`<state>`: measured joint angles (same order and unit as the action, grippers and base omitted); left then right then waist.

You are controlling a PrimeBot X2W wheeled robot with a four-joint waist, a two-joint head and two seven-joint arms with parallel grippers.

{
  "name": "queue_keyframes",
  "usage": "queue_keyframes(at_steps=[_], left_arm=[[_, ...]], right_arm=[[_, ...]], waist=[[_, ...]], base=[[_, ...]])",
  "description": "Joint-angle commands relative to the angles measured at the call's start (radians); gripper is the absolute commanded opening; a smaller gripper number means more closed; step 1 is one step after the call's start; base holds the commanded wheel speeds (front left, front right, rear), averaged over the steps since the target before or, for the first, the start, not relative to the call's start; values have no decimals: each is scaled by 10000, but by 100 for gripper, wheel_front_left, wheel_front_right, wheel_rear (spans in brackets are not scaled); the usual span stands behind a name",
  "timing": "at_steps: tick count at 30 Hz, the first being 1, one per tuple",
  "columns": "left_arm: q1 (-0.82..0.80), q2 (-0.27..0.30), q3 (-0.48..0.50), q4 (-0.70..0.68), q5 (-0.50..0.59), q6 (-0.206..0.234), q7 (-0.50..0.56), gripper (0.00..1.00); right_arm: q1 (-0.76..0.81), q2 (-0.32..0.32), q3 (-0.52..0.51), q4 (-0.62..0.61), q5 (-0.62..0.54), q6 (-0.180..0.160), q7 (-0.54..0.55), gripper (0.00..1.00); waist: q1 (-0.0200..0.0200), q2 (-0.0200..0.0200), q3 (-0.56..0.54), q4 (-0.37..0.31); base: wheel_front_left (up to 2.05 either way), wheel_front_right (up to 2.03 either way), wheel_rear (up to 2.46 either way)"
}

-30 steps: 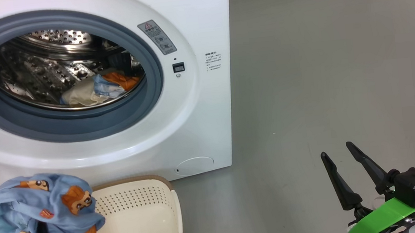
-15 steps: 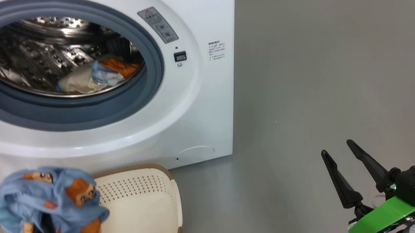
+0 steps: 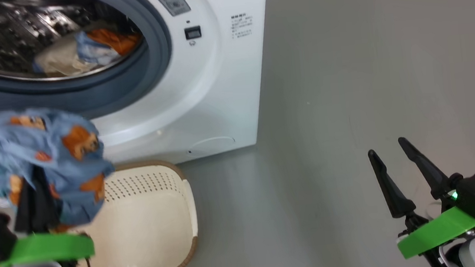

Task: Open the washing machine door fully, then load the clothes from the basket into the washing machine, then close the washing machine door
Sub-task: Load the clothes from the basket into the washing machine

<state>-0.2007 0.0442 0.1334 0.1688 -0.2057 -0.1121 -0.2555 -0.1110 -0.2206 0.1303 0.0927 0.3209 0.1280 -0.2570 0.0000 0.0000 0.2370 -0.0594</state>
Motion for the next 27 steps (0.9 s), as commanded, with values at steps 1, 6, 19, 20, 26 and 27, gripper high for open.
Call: queue_keyframes(at_steps=[1, 6, 19, 20, 26, 27], left_arm=[[-642, 364, 331, -81, 109, -50, -63, 0], [-1999, 790, 207, 637, 205, -107, -63, 0], [-6751, 2418, -447, 3646, 181, -167, 699, 0], [-7048, 2463, -409, 3850, 115, -167, 772, 0], [-8617, 2900, -547, 5092, 157, -169, 1089, 0], [-8843, 2943, -599, 5241, 199, -164, 1080, 0]], right_arm=[[-298, -45, 171, -273, 46, 27, -48, 100], [-500, 30, 172, -324, 35, 27, -48, 100], [-938, 134, 102, -466, 79, 27, -48, 100], [-979, 156, 110, -482, 78, 27, -48, 100], [-1230, 266, 106, -592, 100, 27, -48, 100], [-1261, 287, 111, -607, 102, 27, -48, 100]], waist=[[0, 0, 509, -210], [0, 0, 1024, -403], [0, 0, 2984, -942], [0, 0, 3148, -985], [0, 0, 4172, -1165], [0, 0, 4336, -1176]], base=[[0, 0, 0], [0, 0, 0], [0, 0, 0], [0, 0, 0], [0, 0, 0], [0, 0, 0]])
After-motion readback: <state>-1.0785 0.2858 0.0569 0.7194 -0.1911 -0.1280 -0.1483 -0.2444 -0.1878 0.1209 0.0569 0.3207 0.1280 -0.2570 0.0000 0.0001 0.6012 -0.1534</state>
